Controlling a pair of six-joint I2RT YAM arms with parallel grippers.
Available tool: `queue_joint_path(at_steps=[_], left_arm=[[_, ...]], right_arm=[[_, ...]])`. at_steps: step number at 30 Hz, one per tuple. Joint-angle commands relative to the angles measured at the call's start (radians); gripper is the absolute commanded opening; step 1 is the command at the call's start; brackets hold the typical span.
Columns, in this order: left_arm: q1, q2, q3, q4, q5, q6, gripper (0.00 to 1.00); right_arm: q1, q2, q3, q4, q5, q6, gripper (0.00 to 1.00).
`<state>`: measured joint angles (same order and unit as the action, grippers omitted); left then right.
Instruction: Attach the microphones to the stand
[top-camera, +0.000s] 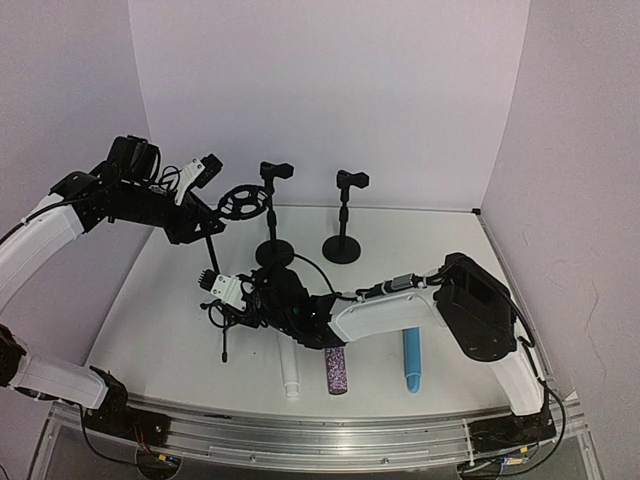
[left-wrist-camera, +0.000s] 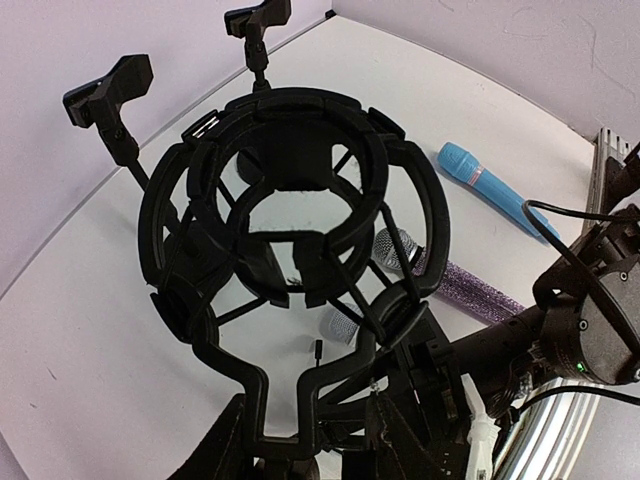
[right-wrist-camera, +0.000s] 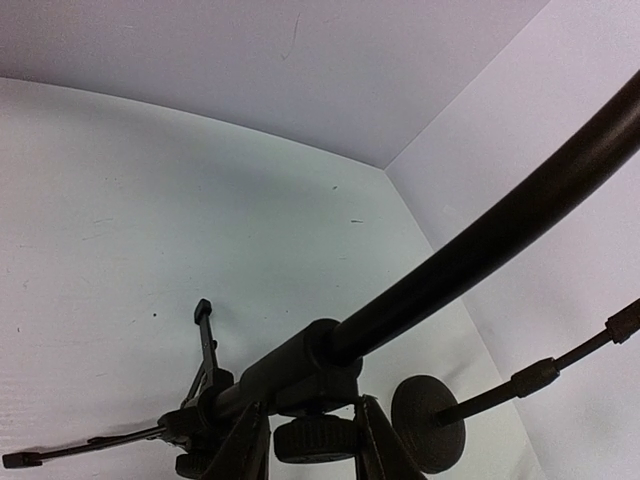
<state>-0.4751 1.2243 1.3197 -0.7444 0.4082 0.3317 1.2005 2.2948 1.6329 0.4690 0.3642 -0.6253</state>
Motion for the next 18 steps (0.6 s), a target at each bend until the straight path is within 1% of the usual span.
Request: queue_joint_path(at_steps=[1,6,9,12,14,15,16,18], left_arm=[[-0.001,-0.017,0.055,0.04,0.026,-0.011,0.0],[-0.002,-0.017,0.055,0.042,0.029,-0.012,0.0],[-0.002,-0.016,0.053,0.042,0.027,-0.011,0.0],[-0.002,-0.02,0.05,0.042,0.022,-0.009,0.0],[-0.002,-0.023,0.048,0.042,0.019,-0.003,0.0],[-0.002,-0.025,0.045,0.044,0.017,0.0,0.0],[-0.002,-0.027,0.042,0.044,0.016,0.004,0.0],[-0.002,-0.03,0.035,0.048,0.015,0.009,0.0]], right_arm=[[-0.001,0.002,0.013,0.022,0.03,0.014,0.25],[-0.001,-0.011,0.011,0.024,0.031,0.008,0.19],[-0.001,-0.021,0.008,0.025,0.036,0.01,0.13],[0.001,-0.036,-0.003,0.023,0.038,0.06,0.07],[-0.002,-0.063,-0.012,-0.003,0.027,0.171,0.06],[-0.01,-0.081,-0.012,-0.037,0.0,0.272,0.06],[-0.018,-0.101,-0.011,-0.081,-0.047,0.411,0.06],[-0.061,-0.13,-0.018,-0.131,-0.217,0.796,0.04]])
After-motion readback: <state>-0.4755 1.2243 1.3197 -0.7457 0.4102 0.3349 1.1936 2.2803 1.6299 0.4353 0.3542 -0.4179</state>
